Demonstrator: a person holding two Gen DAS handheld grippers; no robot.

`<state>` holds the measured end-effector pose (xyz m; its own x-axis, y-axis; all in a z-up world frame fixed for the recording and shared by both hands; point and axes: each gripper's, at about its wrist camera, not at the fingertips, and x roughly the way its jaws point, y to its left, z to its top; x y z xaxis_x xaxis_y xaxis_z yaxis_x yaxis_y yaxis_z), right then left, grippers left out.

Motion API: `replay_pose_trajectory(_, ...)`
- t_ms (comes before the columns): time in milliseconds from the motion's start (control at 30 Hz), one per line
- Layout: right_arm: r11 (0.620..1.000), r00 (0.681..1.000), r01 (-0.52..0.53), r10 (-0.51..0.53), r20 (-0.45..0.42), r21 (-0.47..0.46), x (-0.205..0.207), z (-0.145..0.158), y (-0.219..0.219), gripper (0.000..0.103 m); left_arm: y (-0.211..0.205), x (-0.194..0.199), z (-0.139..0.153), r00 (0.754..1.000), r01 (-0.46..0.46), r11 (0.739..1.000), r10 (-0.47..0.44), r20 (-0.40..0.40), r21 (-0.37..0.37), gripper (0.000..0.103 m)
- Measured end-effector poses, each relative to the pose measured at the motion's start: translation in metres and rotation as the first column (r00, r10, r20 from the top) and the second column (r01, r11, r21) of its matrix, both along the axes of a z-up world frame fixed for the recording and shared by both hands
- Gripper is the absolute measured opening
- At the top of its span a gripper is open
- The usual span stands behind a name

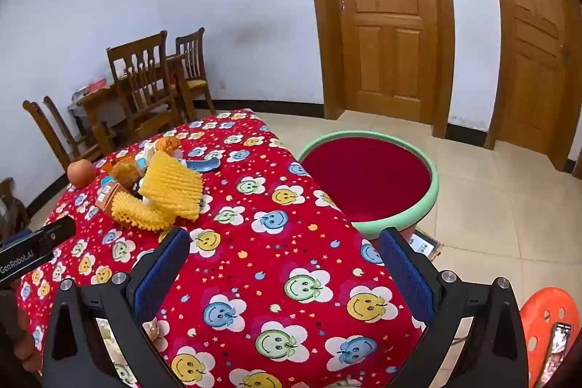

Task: Collect trash

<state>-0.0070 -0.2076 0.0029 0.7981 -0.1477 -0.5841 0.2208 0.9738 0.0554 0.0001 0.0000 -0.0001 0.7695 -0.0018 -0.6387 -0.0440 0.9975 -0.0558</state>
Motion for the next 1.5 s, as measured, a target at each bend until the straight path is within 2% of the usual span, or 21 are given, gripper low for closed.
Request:
replay_pose_trajectory(700, 1.000, 1.000, -0.002, 0.002, 0.004, -0.024, 0.001, 0.003, 0.004, 0.103, -0.009, 0.003, 0.008, 1.000, -0.004, 1.000, 0.004, -0.009, -0.012, 0.102)
replay_pose_trajectory(733, 1.000, 1.000, -0.001, 0.001, 0.004, -0.024, 0.001, 0.003, 0.004, 0.103, 0.000, 0.003, 0.006, 1.000, -0.002, 1.000, 0.002, -0.010, -0.022, 0.102)
replay_pose_trajectory(1500, 1.000, 1.000, -0.003, 0.003, 0.002, -0.021, 0.001, 0.005, 0.002, 0.103, 0.002, 0.002, 0.006, 1.000, 0.002, 1.000, -0.002, -0.010, -0.028, 0.102)
